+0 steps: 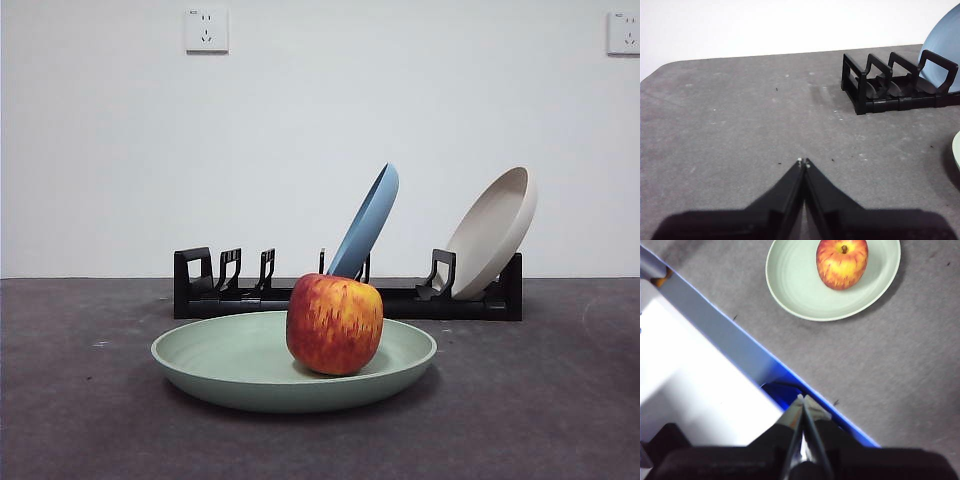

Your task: Take the green plate from the plate rack,put the plate on the table,take the apple from the table,put the apple in the plate

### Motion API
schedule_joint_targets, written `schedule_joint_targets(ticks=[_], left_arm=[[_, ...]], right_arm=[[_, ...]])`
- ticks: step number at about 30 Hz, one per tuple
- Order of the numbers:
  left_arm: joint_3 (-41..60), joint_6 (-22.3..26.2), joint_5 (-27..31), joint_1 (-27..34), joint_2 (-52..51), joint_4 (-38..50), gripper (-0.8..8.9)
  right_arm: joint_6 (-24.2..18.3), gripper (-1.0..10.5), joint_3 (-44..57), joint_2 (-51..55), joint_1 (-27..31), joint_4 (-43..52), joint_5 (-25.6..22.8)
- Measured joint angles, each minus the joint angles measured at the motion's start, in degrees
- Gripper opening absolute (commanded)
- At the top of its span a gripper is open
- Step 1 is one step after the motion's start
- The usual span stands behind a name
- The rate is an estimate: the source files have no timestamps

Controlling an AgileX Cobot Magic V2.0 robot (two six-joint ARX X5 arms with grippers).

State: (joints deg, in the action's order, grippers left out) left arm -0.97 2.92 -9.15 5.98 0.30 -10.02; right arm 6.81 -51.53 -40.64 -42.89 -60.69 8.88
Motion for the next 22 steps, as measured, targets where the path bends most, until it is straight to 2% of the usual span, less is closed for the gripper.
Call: schedule_joint_targets(ticks=[4, 9, 15, 18, 22], left_arm=[[0.00, 0.00, 0.00, 0.00, 0.00, 0.00, -0.03], [0.00, 0.00, 0.00, 0.00, 0.00, 0.00, -0.03], [0.00, 0.00, 0.00, 0.00, 0.00, 0.00, -0.03], [0.00, 0.00, 0.00, 0.00, 0.00, 0.00, -0.03], [0.00, 0.00, 0.00, 0.00, 0.00, 0.00, -0.03]], right_arm=[[-3.39, 0.0, 0.02, 3.32, 5.92, 2.75, -0.02], [-4.70, 0.0, 1.88, 9.86, 19.93, 14.58, 0.13], [-4.92, 0.0, 13.20, 19.41, 35.15, 30.49, 0.11], [-4.90, 0.0, 21.68, 24.37, 38.64, 38.14, 0.11], [-4.92, 0.0, 31.93, 29.46, 40.00, 47.45, 0.09]])
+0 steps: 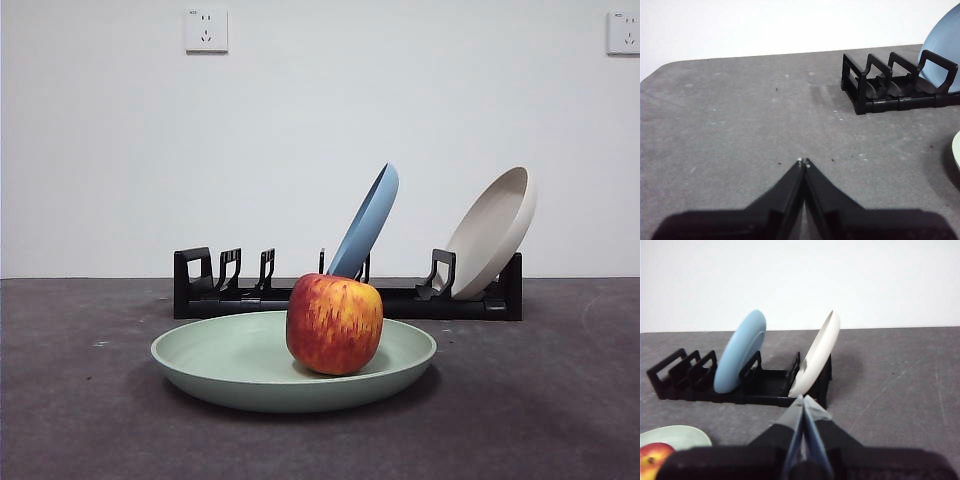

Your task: Take the green plate from the plate rack,put the plate on the table,take the apple from the table,put the apple in the plate

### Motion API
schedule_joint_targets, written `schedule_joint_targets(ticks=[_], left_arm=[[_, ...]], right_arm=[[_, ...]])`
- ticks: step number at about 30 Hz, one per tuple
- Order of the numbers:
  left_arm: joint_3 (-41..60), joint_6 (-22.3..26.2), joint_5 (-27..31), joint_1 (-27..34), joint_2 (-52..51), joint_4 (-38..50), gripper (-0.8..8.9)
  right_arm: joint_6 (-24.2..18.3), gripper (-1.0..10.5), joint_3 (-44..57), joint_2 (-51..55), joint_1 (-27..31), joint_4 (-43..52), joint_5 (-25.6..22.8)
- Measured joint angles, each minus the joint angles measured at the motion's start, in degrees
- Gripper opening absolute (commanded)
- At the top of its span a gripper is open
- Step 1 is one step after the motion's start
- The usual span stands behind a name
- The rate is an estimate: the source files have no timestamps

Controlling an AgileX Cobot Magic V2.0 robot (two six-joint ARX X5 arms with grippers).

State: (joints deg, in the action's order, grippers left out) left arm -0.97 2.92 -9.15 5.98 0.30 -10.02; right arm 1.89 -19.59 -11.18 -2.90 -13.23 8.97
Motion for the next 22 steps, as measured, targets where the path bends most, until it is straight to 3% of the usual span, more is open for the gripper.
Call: schedule_joint_targets(ticks=[8, 22], left_arm=[[0.00, 0.00, 0.00, 0.00, 0.00, 0.00, -0.03], [0.00, 0.00, 0.00, 0.00, 0.00, 0.00, -0.03]], right_arm=[[0.00, 0.0, 12.68, 5.70, 0.24, 4.87, 0.00], [0.00, 0.0, 16.65, 9.86, 0.24, 2.71, 0.04]])
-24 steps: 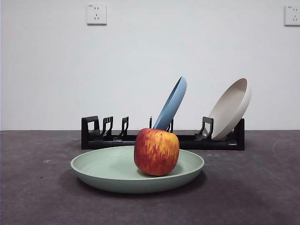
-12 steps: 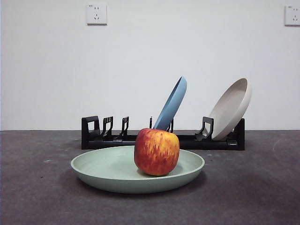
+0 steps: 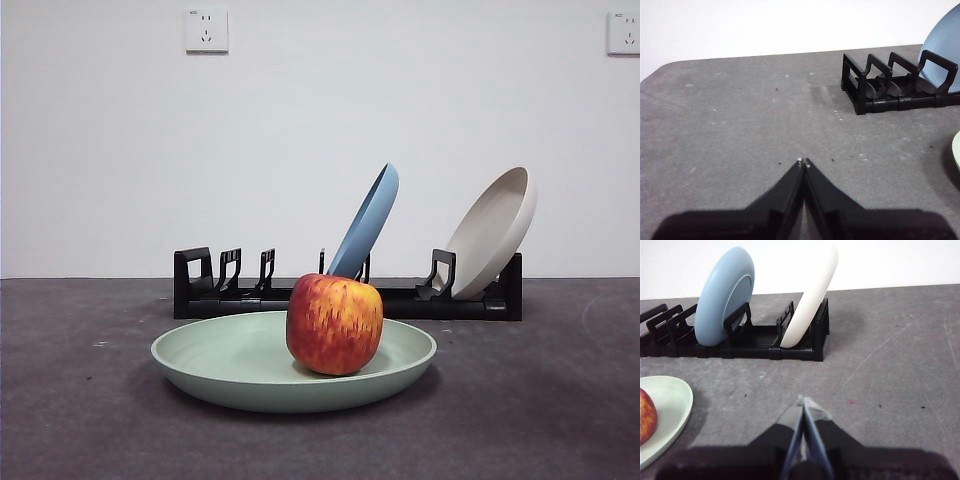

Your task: Take the green plate from the plate rack,put the plate on the table,take the apple from the table,put the apple in the plate

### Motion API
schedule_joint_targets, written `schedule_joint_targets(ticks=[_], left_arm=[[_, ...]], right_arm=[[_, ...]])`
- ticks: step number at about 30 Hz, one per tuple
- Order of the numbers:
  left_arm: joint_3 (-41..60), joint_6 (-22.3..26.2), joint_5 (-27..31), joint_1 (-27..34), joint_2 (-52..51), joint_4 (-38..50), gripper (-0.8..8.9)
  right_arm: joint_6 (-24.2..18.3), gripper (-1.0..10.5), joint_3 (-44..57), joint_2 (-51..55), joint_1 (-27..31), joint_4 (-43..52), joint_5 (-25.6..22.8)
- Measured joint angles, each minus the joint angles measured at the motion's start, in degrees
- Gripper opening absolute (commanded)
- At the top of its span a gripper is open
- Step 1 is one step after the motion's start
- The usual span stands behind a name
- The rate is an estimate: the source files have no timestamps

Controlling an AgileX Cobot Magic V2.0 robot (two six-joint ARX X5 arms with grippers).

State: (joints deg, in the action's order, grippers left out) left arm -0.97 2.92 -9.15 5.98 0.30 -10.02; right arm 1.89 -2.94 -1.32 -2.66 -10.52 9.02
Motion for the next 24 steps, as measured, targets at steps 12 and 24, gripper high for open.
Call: schedule_joint_targets(ticks=[12, 24], left_arm=[[0.00, 0.00, 0.00, 0.00, 0.00, 0.00, -0.03], [0.00, 0.00, 0.00, 0.00, 0.00, 0.00, -0.03]], right_arm=[[2.99, 0.0, 0.46, 1.07, 0.00, -3.41, -0.15], [4.37, 0.0, 0.46, 0.74, 0.00, -3.41, -0.17]])
